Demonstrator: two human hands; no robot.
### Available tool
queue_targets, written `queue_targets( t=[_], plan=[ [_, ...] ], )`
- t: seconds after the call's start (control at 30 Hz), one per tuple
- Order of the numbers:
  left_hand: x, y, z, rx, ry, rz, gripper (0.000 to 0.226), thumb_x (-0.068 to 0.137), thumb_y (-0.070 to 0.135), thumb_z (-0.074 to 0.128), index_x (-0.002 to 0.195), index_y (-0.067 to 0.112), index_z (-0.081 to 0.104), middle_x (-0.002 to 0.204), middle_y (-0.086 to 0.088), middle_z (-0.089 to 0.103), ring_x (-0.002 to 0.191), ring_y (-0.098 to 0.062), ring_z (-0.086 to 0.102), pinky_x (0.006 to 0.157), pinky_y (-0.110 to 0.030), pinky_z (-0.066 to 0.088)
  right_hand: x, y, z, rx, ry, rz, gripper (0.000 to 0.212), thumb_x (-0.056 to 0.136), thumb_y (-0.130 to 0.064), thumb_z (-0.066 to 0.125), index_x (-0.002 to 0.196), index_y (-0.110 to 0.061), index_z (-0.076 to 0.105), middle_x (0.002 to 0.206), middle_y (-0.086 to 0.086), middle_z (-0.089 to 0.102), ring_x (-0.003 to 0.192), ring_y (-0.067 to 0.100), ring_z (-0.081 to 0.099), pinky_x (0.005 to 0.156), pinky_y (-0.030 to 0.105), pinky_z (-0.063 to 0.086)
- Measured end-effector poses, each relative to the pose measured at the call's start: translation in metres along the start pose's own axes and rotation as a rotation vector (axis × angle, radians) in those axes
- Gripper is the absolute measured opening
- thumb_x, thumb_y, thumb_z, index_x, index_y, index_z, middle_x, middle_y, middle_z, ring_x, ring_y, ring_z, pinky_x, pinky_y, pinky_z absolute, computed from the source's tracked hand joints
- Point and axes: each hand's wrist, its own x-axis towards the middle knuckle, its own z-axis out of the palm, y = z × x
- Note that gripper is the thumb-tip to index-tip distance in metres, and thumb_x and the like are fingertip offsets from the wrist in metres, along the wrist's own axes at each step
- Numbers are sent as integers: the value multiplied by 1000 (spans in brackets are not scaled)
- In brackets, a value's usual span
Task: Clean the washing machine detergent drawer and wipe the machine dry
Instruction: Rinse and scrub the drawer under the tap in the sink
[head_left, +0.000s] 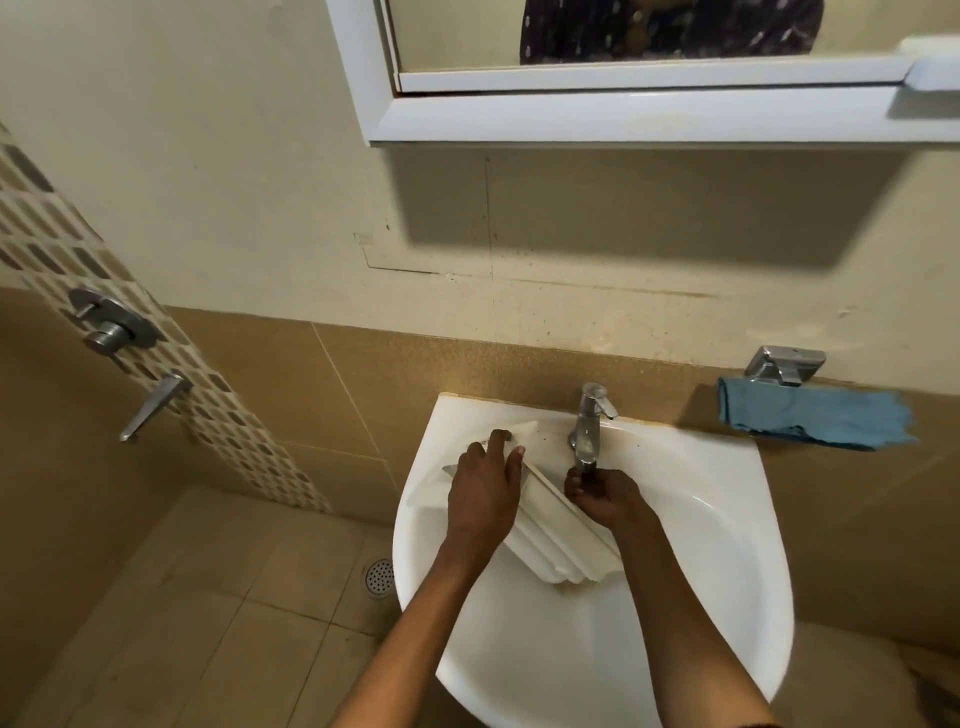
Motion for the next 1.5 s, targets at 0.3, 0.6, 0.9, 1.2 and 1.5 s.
queue_targets(
  t=[0.3,0.6,0.9,1.2,1.5],
  plan=[
    [-2,20,9,98,-32,8,39,100,37,32,130,15,45,113,-17,56,107,-30,52,84,-39,47,-54,-22,-8,-365,-150,41,31,91,-3,25,69,-9,46,55,6,49,55,16,40,43,19,36],
    [-4,24,10,120,-7,35,39,100,34,31,127,11,46,109,-18,57,104,-32,52,83,-41,45,-98,-27,6,-1394,150,-203,20,95,-7,41,97,1,60,70,11,49,56,21,47,53,28,45],
    [-14,33,18,252,129,243,29,84,25,63,105,6,61,71,-11,62,63,-28,61,52,-33,50,-123,-13,51,-903,-117,-174,56,92,-57,40,93,-3,55,71,15,59,63,26,60,64,36,54],
    [-19,44,-28,-151,-125,-19,39,87,50,54,112,20,51,96,-7,65,92,-23,62,80,-33,46,-128,-20,37,-796,-227,-282,17,96,-13,47,85,-3,55,62,10,57,52,19,56,56,31,53],
    [20,-17,-78,-194,-284,-377,48,84,47,63,111,9,49,108,-7,55,94,-20,51,68,-28,41,-116,-19,14,-618,-323,-299,14,92,-15,50,95,-6,60,75,9,67,65,22,57,55,28,43]
  ],
)
